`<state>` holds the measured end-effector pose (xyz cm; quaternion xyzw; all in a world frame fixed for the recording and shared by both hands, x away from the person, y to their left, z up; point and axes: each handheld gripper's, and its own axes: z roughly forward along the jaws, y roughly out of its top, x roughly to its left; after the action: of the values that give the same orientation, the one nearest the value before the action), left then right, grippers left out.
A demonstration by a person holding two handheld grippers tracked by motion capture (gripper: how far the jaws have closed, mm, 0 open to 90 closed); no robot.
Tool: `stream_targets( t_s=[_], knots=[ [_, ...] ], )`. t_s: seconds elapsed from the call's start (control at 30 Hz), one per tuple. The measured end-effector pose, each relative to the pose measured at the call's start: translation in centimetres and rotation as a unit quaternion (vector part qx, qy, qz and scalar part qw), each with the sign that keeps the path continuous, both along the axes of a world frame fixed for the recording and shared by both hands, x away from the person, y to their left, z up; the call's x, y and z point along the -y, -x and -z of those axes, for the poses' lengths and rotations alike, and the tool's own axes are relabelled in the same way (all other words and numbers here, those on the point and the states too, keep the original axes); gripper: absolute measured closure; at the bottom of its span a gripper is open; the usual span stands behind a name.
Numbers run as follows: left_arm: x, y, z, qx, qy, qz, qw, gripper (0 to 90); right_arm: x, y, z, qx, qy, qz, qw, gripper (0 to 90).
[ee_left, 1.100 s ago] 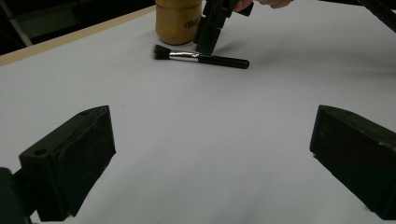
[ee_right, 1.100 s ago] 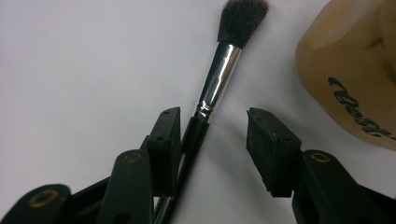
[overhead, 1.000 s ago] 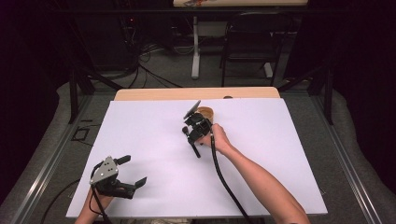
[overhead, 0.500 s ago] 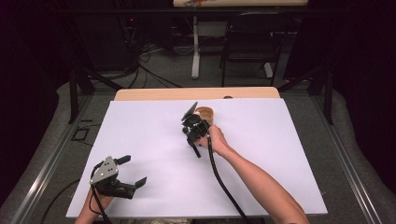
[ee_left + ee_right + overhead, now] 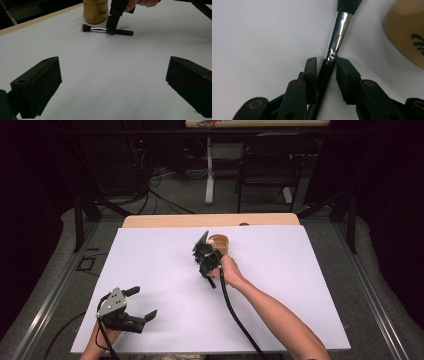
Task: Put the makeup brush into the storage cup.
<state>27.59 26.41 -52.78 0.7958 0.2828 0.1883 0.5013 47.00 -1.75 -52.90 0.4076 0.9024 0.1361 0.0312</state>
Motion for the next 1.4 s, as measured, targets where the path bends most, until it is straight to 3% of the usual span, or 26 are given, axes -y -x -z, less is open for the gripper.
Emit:
stream_targets(
  t_s=[0.1, 0.13, 0.27, 0.57, 0.63, 0.67, 0.9, 1.07, 1.4],
  knots=[
    [0.0, 0.0, 0.0, 0.0, 0.0, 0.0, 1.0, 0.2, 0.0, 0.0, -0.1, -0.002, 0.007, 0.001, 1.0, 71.8],
    [0.0, 0.0, 0.0, 0.0, 0.0, 0.0, 1.0, 0.2, 0.0, 0.1, 0.2, 0.008, -0.008, 0.011, 0.9999, 72.6],
    [-0.1, 0.0, 0.0, 0.002, -0.001, -0.001, 1.0, 0.1, 0.1, 0.0, 0.2, 0.014, -0.001, 0.011, 0.9998, 77.3],
    [0.0, 0.1, 0.0, 0.002, 0.0, -0.002, 1.0, 0.1, 0.2, 0.0, 0.0, 0.007, 0.005, 0.009, 0.9999, 78.6],
    [-0.1, 0.1, 0.0, 0.001, -0.002, -0.002, 1.0, 0.2, 0.3, 0.0, 0.2, 0.017, -0.008, 0.007, 0.9998, 78.7],
    [0.0, 0.1, 0.0, 0.002, -0.001, -0.002, 1.0, 0.2, 0.4, 0.0, 0.1, 0.011, -0.004, 0.003, 0.9999, 78.8],
    [-0.1, 0.0, 0.0, 0.001, -0.001, -0.001, 1.0, 0.1, 1.0, -0.1, 0.0, 0.006, -0.034, 0.009, 0.9994, 78.9],
    [-0.1, 0.0, 0.0, 0.0, -0.001, 0.0, 1.0, 0.2, 1.6, 0.0, -0.3, 0.015, -0.067, 0.015, 0.9975, 78.9],
    [0.0, 0.0, 0.0, -0.001, -0.001, 0.0, 1.0, 0.2, 3.4, 0.6, -0.9, 0.029, -0.105, 0.004, 0.994, 78.9]
  ],
)
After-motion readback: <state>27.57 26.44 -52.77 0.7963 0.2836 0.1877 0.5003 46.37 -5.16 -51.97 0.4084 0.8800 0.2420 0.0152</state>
